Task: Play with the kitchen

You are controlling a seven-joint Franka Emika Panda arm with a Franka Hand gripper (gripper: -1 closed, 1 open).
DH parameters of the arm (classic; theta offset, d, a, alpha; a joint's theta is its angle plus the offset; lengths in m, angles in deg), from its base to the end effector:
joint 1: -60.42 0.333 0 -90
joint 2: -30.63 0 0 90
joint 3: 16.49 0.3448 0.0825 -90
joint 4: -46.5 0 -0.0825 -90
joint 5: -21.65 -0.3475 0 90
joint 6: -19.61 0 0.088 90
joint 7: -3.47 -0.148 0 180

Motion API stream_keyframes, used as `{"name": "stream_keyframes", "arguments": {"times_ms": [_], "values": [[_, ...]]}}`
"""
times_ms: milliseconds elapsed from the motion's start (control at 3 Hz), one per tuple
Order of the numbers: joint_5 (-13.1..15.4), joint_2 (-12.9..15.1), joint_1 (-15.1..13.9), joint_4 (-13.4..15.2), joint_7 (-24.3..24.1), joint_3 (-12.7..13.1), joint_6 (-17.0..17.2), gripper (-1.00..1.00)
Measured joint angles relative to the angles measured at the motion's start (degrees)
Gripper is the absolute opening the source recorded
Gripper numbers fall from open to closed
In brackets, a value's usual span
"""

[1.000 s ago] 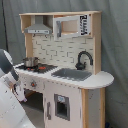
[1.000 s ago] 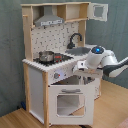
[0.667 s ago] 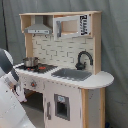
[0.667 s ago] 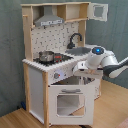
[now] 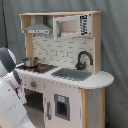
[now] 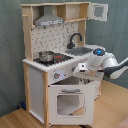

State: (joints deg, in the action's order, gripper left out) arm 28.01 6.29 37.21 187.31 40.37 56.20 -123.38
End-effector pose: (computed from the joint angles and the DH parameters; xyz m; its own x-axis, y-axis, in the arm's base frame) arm 0.2953 0.3502 0.3748 0.0156 0.9828 -0.1842 0.8935 0.0689 0.4437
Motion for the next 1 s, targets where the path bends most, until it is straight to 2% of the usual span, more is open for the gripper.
{"name": "stream_keyframes", "arguments": {"times_ms": [333, 1000], "values": [[-0.47, 3.31, -0.09, 1.5, -0.16, -0.33, -4.69, -1.0], [-1.24, 13.72, -1.61, 3.49, -0.31, -0.4, -9.38, -1.0]]}}
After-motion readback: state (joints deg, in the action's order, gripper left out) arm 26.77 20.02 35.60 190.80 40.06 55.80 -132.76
